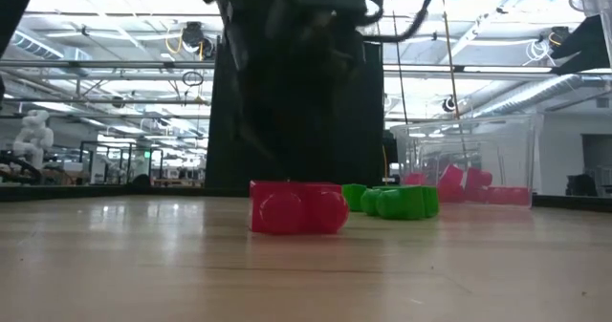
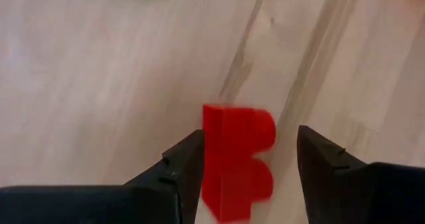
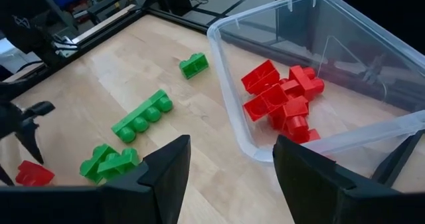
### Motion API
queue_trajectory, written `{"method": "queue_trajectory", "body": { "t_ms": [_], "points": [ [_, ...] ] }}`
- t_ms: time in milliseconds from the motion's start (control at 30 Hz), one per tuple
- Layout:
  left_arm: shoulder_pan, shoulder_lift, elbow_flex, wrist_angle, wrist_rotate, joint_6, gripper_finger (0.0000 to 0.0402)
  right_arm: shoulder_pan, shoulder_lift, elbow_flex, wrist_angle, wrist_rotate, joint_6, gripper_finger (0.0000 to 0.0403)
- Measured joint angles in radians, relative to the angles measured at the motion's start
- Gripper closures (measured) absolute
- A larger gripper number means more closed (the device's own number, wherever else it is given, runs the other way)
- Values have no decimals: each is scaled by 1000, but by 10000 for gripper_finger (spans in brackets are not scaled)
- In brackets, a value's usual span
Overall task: Sort blocks
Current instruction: Put the red game piece into the top transparent bin
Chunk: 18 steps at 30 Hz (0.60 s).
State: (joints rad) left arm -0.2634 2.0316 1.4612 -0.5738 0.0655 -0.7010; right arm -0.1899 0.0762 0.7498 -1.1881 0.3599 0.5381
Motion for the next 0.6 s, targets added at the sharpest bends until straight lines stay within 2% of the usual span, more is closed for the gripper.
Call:
{"method": "queue_trajectory", "body": {
  "t_ms": [200,300,400,500,600],
  "points": [
    [-2,83,2,53,16,-1,239,0,0,0,-15,-9,0,195],
    [1,122,8,54,82,0,240,0,0,0,-23,-27,-1,195],
    [1,141,10,43,98,-15,241,0,0,0,-30,-27,0,195],
    [3,144,10,38,83,-25,265,0,0,0,-35,-27,-1,195],
    [3,138,19,28,74,-23,318,0,0,0,-37,-27,-8,195]
  ]
}}
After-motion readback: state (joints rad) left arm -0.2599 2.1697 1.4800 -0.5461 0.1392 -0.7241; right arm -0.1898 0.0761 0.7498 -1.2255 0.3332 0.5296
